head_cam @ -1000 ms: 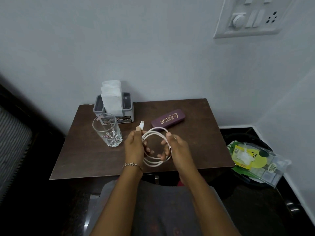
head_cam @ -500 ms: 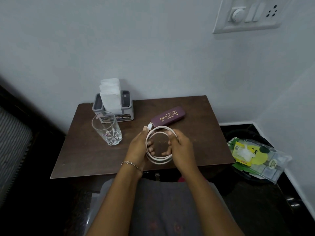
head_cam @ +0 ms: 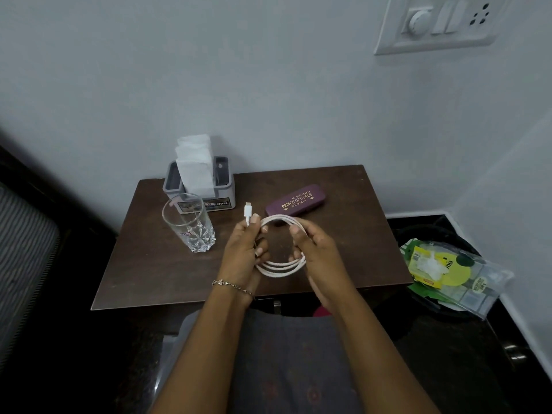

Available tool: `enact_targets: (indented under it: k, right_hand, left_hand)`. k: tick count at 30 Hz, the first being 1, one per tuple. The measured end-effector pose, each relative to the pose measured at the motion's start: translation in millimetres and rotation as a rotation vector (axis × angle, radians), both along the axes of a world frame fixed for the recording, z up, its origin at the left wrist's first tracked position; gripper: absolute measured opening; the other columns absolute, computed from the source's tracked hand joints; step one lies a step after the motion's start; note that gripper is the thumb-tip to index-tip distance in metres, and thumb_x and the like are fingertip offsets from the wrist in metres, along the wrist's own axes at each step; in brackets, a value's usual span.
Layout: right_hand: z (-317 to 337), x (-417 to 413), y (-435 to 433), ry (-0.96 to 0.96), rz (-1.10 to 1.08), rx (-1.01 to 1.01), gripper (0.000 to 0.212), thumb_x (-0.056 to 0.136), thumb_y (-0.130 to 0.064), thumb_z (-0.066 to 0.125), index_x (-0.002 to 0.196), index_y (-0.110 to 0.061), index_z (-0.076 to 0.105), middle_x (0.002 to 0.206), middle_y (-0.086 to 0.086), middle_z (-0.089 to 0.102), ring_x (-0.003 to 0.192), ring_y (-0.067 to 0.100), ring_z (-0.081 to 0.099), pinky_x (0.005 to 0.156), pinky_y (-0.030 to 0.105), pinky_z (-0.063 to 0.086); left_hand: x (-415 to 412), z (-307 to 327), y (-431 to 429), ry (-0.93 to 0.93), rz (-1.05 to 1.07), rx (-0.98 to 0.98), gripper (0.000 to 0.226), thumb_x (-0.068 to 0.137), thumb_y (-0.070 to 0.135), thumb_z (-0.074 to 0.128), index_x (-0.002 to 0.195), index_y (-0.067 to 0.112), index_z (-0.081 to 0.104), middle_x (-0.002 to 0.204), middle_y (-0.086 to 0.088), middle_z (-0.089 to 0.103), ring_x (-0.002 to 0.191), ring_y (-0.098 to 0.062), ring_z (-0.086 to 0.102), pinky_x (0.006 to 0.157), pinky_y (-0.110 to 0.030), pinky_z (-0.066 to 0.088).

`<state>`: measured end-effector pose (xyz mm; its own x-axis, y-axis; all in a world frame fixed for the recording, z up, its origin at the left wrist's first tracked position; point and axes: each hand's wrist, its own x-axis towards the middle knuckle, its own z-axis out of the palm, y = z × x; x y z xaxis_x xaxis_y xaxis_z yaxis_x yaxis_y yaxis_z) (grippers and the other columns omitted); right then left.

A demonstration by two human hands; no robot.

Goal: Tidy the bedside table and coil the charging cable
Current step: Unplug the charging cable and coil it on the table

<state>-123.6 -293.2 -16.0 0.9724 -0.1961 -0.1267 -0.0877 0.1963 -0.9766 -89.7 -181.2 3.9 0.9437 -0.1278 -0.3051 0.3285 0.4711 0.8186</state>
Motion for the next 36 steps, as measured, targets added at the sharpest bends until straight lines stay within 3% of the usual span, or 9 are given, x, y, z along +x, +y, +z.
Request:
enact_targets:
  k: [3,9,13,17,20,24,29,32,36]
  right_hand:
    - [8,0,5,0.065,-0.039,0.446,0.014,0.093,-0.019,0.053,0.092,-0.013,0.065,0.061,-0.003,0.046,0.048,0.004,0.043,0.049,0.017,0.046]
    - [10,3,-1,0.029,-0.142,0.314,0.008,0.096,-0.018,0.049,0.096,-0.014,0.056,0.062,-0.003,0.049,0.039,0.002,0.032,0.039,0.016,0.033]
    - [8,4,-1,0.022,-0.179,0.292,0.007,0.095,-0.016,0.05,0.092,-0.014,0.056,0.061,-0.001,0.047,0.036,0.002,0.03,0.037,0.016,0.029]
    - [8,5,-6,0.022,-0.191,0.451,0.013,0.096,-0.014,0.047,0.088,-0.012,0.057,0.056,-0.003,0.046,0.034,0.001,0.028,0.034,0.014,0.025]
    - [5,6,-7,0.048,-0.219,0.477,0.013,0.096,-0.013,0.047,0.087,-0.011,0.056,0.055,-0.003,0.046,0.033,0.001,0.028,0.033,0.014,0.024]
    - [-4,11,-2,0.131,-0.375,0.483,0.013,0.097,-0.012,0.046,0.086,-0.013,0.052,0.06,0.002,0.043,0.032,0.0,0.03,0.033,0.013,0.026]
    - [-13,12,-19,0.224,-0.627,0.862,0.016,0.098,-0.01,0.044,0.084,-0.01,0.051,0.066,0.004,0.045,0.031,0.001,0.043,0.034,0.012,0.037]
    - [-15,11,-24,0.22,-0.622,0.685,0.013,0.098,-0.011,0.044,0.087,-0.013,0.052,0.067,0.004,0.047,0.034,0.0,0.044,0.035,0.013,0.037]
    - [-4,6,-13,0.067,-0.431,0.02,0.006,0.095,-0.017,0.051,0.091,-0.018,0.057,0.065,0.0,0.055,0.048,0.001,0.047,0.04,0.016,0.035]
  left_hand:
    - [1,0,0,-0.022,0.018,0.045,0.019,0.098,0.021,0.04,0.079,0.018,0.041,0.065,0.005,0.043,0.033,0.0,0.028,0.03,-0.01,0.022]
    - [-2,-2,-3,-0.098,-0.121,0.249,0.025,0.097,0.024,0.043,0.072,0.018,0.042,0.047,0.009,0.035,0.036,-0.003,0.031,0.036,-0.015,0.027]
    - [-3,-3,1,-0.051,-0.115,0.202,0.025,0.097,0.024,0.042,0.078,0.015,0.056,0.05,0.007,0.043,0.037,-0.004,0.037,0.039,-0.017,0.037]
    - [-4,1,10,0.081,-0.145,0.067,0.028,0.097,0.021,0.041,0.1,0.009,0.066,0.067,0.003,0.067,0.05,-0.006,0.057,0.057,-0.024,0.057]
    - [-5,1,12,0.092,-0.092,0.114,0.023,0.094,0.018,0.047,0.105,0.009,0.065,0.069,0.003,0.064,0.054,-0.005,0.062,0.064,-0.025,0.057]
    - [-5,2,13,0.014,0.063,0.269,0.005,0.085,0.018,0.061,0.082,0.015,0.064,0.058,0.005,0.058,0.048,-0.001,0.052,0.062,-0.02,0.054]
    - [-14,0,16,-0.007,-0.156,0.341,0.016,0.089,0.021,0.054,0.08,0.014,0.065,0.06,0.009,0.064,0.062,0.0,0.057,0.078,-0.018,0.049]
    - [-20,4,12,-0.168,-0.375,0.412,0.017,0.085,0.025,0.057,0.08,0.017,0.072,0.07,0.008,0.069,0.074,-0.002,0.059,0.083,-0.021,0.047]
    - [-19,1,6,-0.312,-0.434,0.514,0.017,0.077,0.036,0.061,0.075,0.026,0.076,0.081,0.007,0.073,0.082,-0.007,0.059,0.081,-0.026,0.047]
